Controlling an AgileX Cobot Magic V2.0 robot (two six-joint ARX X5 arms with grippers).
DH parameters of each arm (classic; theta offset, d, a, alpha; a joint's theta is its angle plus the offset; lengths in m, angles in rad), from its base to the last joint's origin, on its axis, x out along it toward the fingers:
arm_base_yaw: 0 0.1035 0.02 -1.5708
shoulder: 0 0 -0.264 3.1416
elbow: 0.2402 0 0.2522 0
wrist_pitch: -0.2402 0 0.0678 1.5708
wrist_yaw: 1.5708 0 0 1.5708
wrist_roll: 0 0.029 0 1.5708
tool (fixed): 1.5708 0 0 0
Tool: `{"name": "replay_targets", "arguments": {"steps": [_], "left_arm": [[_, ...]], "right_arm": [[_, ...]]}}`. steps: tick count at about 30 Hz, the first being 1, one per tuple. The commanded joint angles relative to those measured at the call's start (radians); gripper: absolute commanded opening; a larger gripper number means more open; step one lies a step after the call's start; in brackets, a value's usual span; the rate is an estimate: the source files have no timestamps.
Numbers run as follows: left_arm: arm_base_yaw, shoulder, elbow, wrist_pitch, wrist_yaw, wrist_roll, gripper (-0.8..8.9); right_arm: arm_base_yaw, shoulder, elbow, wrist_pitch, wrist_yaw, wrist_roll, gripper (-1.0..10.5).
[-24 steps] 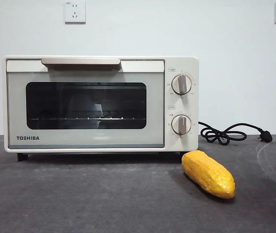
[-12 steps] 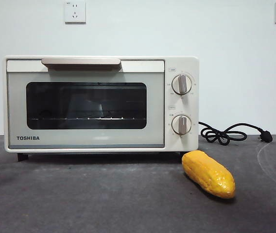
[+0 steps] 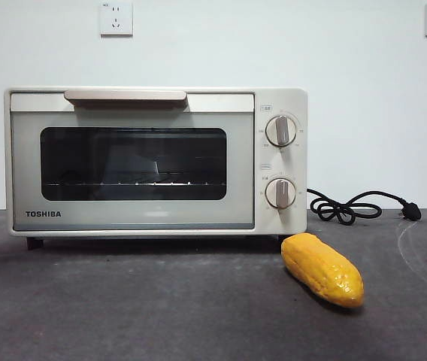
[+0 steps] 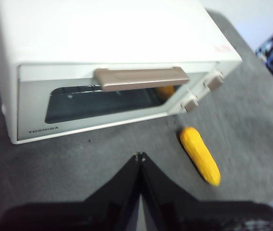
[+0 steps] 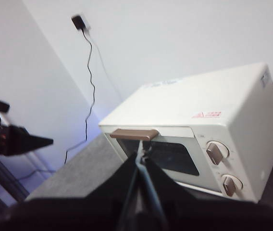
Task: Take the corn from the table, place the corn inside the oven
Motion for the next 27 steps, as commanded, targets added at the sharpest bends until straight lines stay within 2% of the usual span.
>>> {"name": "replay_targets", "arguments": {"steps": [1,5,9,12,14,18,20,24,27], "left_arm": [[-0.030,0.060,0.120,-0.089,0.001,0.095,-0.05],[-0.067,0.138,0.255,-0.164,-0.042,0.114,-0.06],[-0.109,0.198,0.359,-0.216,-0.121,0.117,-0.05],[-0.144,0.230,0.411,-0.243,-0.190,0.117,-0.05],[-0.166,0.248,0.434,-0.264,-0.235,0.117,-0.05],[-0.207,0.278,0.446,-0.274,-0.284,0.117,-0.05],[-0.223,0.289,0.446,-0.282,-0.287,0.117,-0.05],[-0.245,0.308,0.446,-0.284,-0.286,0.121,-0.05],[-0.252,0.316,0.446,-0.283,-0.286,0.125,-0.05]], "right_arm": [[0.000,0.080,0.079,-0.083,-0.004,-0.097,0.7],[0.000,0.200,0.194,-0.235,-0.003,-0.165,1.9],[0.016,0.317,0.298,-0.385,-0.003,-0.235,2.0],[0.062,0.387,0.357,-0.465,0.024,-0.270,3.3],[0.107,0.433,0.386,-0.504,0.078,-0.282,3.9],[0.233,0.509,0.410,-0.530,0.214,-0.296,3.9],[0.301,0.544,0.410,-0.533,0.301,-0.295,4.0],[0.429,0.626,0.410,-0.549,0.483,-0.285,5.1],[0.492,0.690,0.410,-0.549,0.547,-0.279,5.1]]}}
